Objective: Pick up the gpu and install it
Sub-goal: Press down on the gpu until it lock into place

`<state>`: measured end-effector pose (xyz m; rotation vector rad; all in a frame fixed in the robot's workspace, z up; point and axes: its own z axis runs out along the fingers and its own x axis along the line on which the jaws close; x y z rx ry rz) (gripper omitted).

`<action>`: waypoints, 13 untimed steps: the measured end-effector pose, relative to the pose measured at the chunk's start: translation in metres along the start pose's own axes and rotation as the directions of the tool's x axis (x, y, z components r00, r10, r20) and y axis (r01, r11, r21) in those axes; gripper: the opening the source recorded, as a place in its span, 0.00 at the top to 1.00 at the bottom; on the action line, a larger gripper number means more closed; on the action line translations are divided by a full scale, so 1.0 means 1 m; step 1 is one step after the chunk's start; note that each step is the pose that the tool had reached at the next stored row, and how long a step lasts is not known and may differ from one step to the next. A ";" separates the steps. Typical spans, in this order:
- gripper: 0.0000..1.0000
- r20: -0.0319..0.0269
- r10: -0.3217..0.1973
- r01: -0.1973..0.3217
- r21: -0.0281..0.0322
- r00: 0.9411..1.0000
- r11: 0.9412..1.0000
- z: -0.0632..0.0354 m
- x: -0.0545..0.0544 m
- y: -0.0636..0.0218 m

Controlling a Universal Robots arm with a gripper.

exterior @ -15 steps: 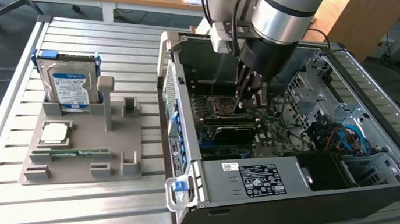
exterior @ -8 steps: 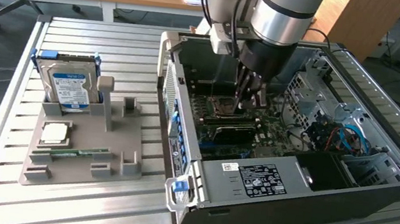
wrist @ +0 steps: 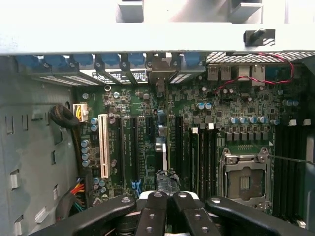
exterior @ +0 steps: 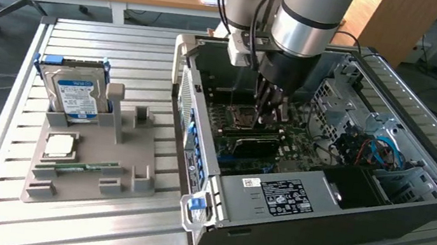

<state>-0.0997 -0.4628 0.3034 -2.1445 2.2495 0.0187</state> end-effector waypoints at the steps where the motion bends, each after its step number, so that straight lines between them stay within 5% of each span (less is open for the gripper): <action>1: 0.89 0.000 0.000 0.000 0.000 1.000 1.000 0.0000 0.000 0.0000; 13: 0.89 0.007 0.000 0.000 0.000 1.000 1.000 0.0116 -0.003 0.0003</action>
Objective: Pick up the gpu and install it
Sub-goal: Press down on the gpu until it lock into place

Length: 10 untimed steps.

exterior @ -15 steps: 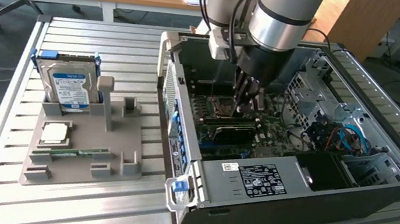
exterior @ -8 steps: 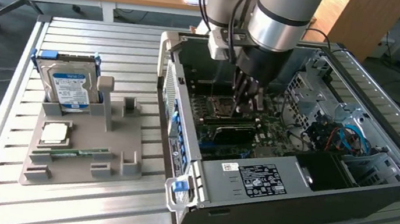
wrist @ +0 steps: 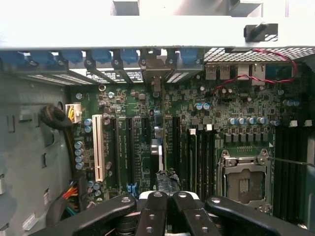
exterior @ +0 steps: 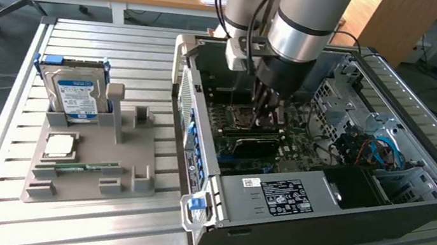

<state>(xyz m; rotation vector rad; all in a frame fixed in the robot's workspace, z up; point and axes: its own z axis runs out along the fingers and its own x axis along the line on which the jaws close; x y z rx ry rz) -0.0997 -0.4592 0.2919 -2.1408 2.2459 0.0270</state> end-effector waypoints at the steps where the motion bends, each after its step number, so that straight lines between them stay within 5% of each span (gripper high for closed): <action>1: 0.89 0.000 0.000 0.000 0.000 1.000 1.000 0.0014 0.000 0.0000; 10: 0.89 0.004 0.000 0.000 0.000 1.000 1.000 0.0090 0.000 0.0002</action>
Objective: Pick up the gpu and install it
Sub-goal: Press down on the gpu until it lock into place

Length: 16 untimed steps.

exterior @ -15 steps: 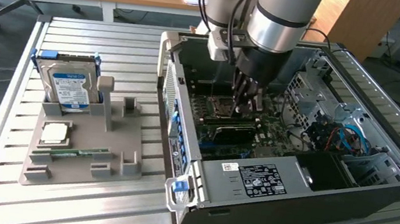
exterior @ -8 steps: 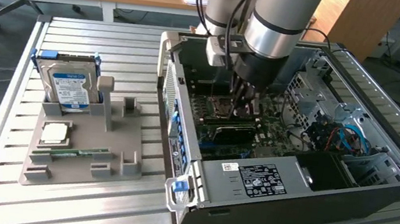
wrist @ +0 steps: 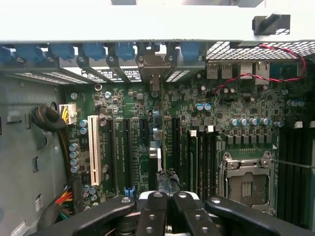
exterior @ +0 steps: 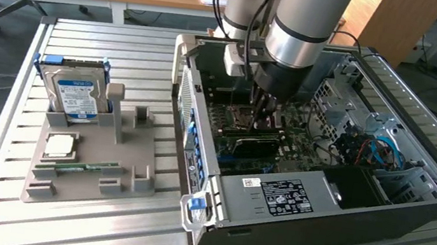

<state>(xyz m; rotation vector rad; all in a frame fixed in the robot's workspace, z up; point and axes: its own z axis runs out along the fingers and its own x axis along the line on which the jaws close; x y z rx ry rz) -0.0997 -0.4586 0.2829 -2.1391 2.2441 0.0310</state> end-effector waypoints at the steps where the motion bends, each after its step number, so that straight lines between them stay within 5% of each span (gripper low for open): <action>1: 0.89 0.000 0.000 0.000 0.000 1.000 1.000 0.0006 0.000 0.0000; 16: 0.89 0.000 0.000 0.000 0.000 1.000 1.000 0.0123 0.001 0.0003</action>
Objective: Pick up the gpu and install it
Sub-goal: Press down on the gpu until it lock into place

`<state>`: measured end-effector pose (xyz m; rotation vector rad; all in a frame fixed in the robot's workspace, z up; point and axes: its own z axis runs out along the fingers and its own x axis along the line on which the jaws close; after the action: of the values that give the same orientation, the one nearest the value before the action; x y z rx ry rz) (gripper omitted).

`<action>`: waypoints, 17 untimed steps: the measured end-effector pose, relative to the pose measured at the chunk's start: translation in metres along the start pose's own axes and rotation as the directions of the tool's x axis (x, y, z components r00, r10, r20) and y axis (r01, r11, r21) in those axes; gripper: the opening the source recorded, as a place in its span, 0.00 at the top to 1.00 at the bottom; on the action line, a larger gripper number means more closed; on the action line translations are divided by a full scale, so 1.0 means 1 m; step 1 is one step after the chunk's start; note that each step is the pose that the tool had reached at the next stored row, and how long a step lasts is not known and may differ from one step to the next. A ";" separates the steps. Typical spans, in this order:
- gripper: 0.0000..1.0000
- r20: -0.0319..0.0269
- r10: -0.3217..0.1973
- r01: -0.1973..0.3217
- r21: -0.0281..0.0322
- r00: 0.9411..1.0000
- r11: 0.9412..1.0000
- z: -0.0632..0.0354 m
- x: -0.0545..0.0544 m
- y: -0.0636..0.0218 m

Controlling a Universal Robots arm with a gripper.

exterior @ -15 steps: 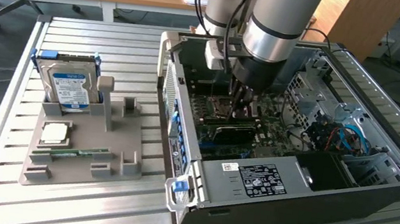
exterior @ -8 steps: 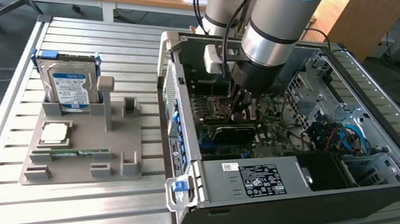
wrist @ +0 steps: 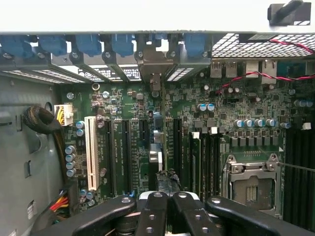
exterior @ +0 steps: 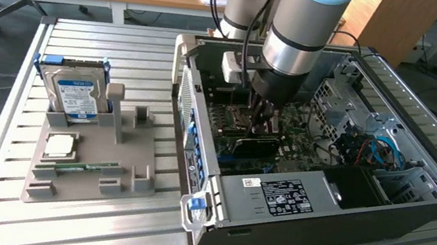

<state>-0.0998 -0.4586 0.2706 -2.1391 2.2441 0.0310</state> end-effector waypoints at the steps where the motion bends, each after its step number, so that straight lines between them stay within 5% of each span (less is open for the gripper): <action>1: 0.89 0.000 0.000 0.000 0.000 1.000 1.000 0.0000 0.000 0.0000; 17: 0.89 0.001 0.000 0.000 0.000 1.000 1.000 0.0059 0.000 0.0001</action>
<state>-0.0999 -0.4582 0.2647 -2.1386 2.2437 0.0317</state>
